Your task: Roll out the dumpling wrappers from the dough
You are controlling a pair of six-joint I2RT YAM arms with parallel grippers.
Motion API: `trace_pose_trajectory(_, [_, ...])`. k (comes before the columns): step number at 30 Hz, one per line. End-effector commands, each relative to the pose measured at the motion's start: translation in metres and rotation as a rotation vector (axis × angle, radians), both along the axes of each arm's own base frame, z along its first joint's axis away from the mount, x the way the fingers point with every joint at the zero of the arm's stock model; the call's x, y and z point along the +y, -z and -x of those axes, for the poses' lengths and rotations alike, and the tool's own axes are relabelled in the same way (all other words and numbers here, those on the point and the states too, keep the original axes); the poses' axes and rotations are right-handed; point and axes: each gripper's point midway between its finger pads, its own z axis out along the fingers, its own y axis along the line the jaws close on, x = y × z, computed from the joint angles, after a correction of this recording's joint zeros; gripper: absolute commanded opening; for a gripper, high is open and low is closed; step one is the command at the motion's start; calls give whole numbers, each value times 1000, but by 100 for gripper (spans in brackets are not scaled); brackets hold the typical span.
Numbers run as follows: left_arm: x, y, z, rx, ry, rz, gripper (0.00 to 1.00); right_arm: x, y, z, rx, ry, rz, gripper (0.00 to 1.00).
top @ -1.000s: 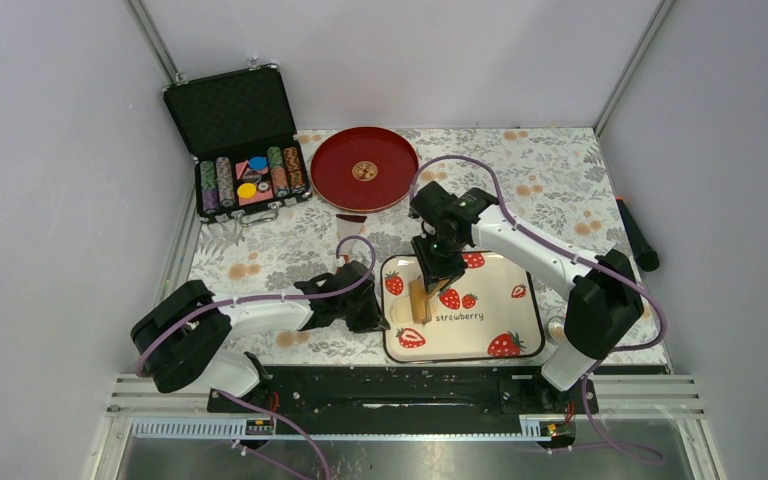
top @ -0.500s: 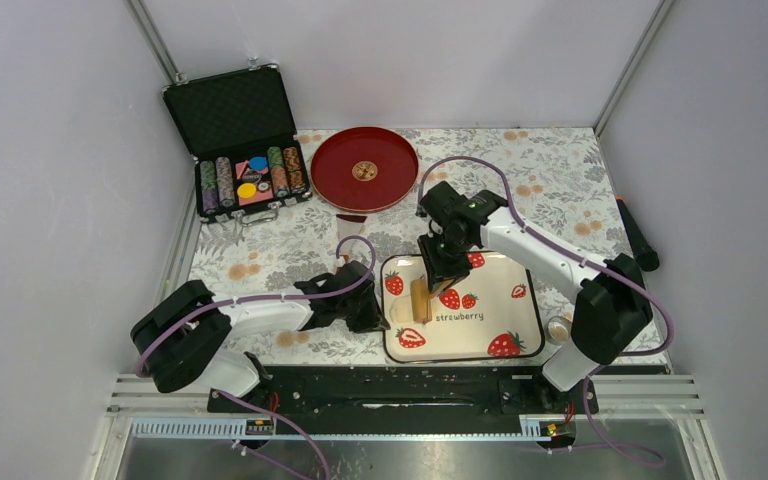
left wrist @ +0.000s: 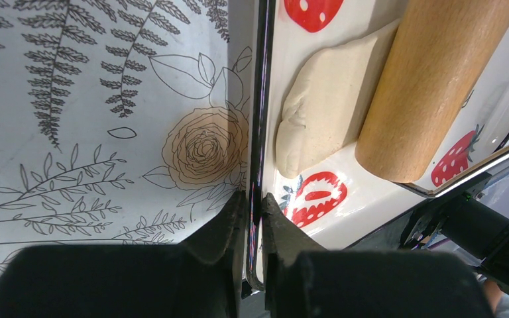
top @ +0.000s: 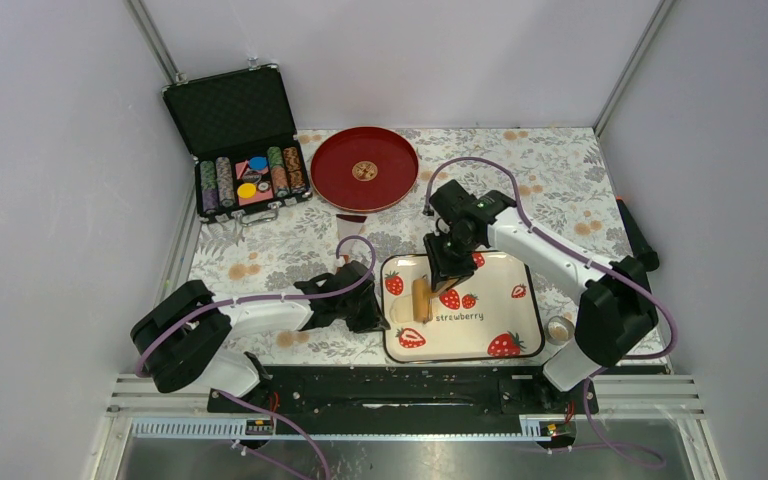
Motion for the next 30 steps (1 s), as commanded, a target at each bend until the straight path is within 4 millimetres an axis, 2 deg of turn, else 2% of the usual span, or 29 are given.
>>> trace_pose_trajectory(1, [34, 25, 11, 34, -28, -145, 0, -111, 35, 7, 17, -25, 524, 0])
trace_pose_trajectory(23, [34, 25, 11, 33, -30, -145, 0, -131, 23, 9, 16, -11, 603, 0])
trace_pose_trajectory(30, [34, 25, 10, 32, -31, -144, 0, -137, 27, 14, 40, -18, 620, 0])
